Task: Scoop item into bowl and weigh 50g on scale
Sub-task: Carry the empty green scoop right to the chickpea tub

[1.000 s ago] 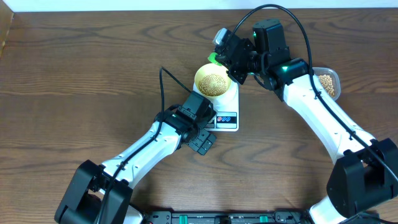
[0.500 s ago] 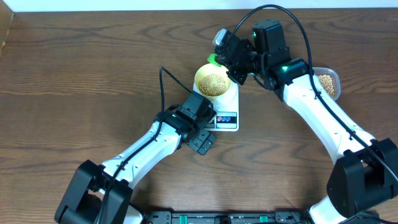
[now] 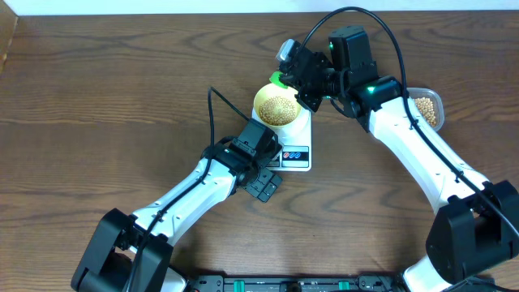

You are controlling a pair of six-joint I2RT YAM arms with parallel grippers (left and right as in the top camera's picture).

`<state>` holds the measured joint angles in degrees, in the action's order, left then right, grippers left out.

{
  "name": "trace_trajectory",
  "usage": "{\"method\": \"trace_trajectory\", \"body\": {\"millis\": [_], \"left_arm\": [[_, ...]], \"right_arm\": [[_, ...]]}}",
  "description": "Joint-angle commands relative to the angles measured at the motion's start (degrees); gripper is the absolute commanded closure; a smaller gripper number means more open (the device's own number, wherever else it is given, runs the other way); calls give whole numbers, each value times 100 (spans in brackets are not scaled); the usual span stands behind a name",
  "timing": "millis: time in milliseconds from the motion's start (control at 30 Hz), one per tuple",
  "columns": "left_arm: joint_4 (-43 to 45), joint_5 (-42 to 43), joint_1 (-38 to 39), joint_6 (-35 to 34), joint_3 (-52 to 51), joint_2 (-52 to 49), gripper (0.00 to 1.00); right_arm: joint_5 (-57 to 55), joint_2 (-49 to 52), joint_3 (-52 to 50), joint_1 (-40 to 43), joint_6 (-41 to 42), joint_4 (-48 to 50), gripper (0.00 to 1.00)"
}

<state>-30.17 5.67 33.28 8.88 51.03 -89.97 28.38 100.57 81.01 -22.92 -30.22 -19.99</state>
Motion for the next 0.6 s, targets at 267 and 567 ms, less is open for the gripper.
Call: {"method": "trace_trajectory", "body": {"millis": [267,567], "left_arm": [[-15,-11,2,50,-20,-37,2],[-15,-11,2,50,-20,-37,2]], "right_arm": [[-122,-96,9,229,1698,437,99],[-105,-96,238,1154,2774,-35,99]]}}
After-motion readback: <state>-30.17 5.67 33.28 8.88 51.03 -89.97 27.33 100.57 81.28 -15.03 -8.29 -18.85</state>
